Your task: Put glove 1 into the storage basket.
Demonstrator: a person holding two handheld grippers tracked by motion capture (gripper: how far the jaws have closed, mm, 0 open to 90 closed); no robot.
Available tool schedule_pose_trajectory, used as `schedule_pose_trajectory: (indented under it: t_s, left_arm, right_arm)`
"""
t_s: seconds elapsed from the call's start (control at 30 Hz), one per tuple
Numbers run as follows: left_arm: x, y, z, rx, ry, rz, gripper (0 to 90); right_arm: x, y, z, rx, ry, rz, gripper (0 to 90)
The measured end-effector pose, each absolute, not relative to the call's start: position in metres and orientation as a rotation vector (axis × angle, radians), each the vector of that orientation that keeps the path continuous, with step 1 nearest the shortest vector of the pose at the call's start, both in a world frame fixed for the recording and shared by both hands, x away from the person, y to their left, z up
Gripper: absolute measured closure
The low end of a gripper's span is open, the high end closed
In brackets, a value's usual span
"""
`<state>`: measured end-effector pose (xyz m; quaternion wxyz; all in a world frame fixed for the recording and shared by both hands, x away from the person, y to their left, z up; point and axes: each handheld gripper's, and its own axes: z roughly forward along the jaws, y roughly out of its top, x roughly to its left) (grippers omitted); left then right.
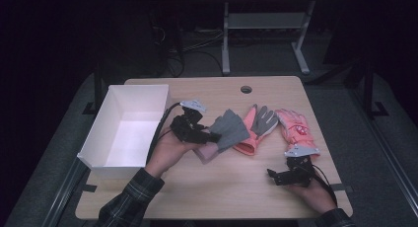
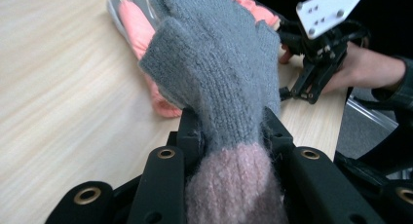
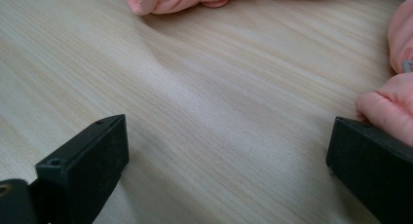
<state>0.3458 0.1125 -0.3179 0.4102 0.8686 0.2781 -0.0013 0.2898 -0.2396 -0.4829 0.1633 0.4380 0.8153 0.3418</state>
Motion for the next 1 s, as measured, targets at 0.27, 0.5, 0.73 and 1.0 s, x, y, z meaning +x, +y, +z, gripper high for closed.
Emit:
schedule_pose_trajectory:
  t_s: [0.27, 0.5, 0.73, 1.0]
  left_arm:
    - [0.354, 0.138, -0.292, 2.142, 0.751, 0.046, 68.5]
    - [0.359, 0.167, -0.276, 2.110, 0.794, 0.110, 68.5]
    - [0.362, 0.205, -0.264, 2.054, 0.885, 0.184, 68.5]
    - [0.368, 0.242, -0.264, 2.021, 0.997, 0.258, 68.5]
  right_arm:
    - [0.290, -0.240, -0.483, 1.249, 2.325, 0.975, 1.1]
    - [0.290, -0.240, -0.483, 1.248, 2.325, 0.975, 1.2]
    - [0.289, -0.240, -0.483, 1.252, 2.316, 0.973, 1.2]
    - [0.289, -0.240, -0.483, 1.252, 2.316, 0.974, 1.2]
